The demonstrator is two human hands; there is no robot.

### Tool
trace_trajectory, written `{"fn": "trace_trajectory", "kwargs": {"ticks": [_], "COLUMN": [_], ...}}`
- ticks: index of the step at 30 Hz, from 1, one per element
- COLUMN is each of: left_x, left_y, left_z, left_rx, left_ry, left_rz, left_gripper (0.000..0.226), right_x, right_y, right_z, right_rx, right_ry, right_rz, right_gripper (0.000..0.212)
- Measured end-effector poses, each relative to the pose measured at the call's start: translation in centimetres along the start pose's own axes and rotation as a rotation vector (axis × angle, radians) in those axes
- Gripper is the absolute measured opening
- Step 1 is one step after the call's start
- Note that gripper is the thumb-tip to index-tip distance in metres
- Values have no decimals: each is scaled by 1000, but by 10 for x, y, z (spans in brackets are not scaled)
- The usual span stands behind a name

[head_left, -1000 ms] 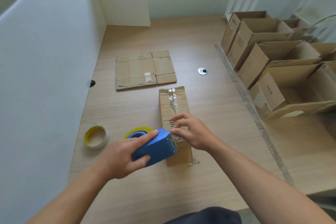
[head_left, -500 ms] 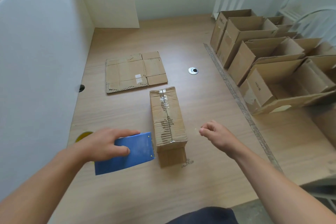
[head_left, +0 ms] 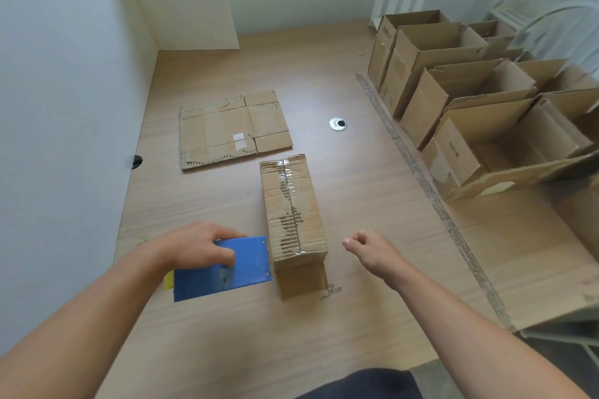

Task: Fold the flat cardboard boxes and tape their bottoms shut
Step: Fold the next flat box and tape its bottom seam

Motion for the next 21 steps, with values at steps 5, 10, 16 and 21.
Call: {"fn": "trace_trajectory", "kwargs": {"ticks": [5, 10, 16, 21], "left_x": [1, -4, -1, -1], "left_y": [4, 0, -3, -4], "left_z": [11, 18, 24, 29], "left_rx": [50, 67, 85, 81], "left_ry": [-24, -36, -33, -30], "left_rz": [-16, -39, 17, 40], "left_gripper": [40, 46, 55, 62], "right_x": [-14, -34, -51, -43], "right_y": [11, 13, 5, -5], "right_z": [7, 7, 5, 1], "right_rx": [-127, -179, -202, -92], "right_ry": [-39, -18, 21, 60], "right_rz": [-1, 21, 43, -51], "right_gripper": [31, 36, 52, 25]}}
Point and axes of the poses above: each hand's wrist, its own z-axis towards the middle knuckle, its own x-axis out of the back of the hand, y = z × x, the point moved 4 cm from there along z, towards the middle knuckle, and after that the axes turned 7 degrees about z, right-handed, at the moved point
